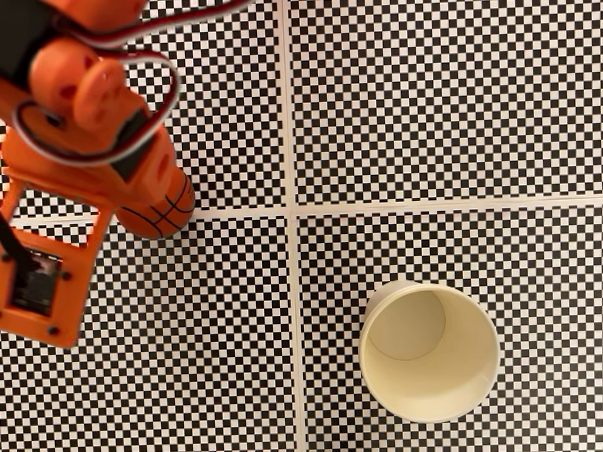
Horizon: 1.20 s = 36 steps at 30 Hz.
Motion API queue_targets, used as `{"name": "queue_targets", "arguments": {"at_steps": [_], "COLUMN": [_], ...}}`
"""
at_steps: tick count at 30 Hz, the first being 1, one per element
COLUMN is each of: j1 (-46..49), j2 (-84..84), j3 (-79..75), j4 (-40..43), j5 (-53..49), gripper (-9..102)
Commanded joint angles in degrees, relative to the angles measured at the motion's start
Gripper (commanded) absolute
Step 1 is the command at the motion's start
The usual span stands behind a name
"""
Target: Grasp basketball and place into cup.
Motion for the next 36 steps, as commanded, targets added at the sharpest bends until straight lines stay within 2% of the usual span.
{"name": "queue_targets", "arguments": {"at_steps": [1,5,19,33,36], "j1": [-1.32,-2.81,-4.83,-4.57,-4.48], "j2": [-0.26,-1.85,-8.35,-17.67,-18.19], "j3": [-2.55,-2.55,-3.52,-9.58,-9.67], "j4": [0.26,0.0,-0.97,-1.05,-1.14], "j5": [0.44,0.97,2.55,3.43,3.69], "gripper": [49,55,63,63,60]}}
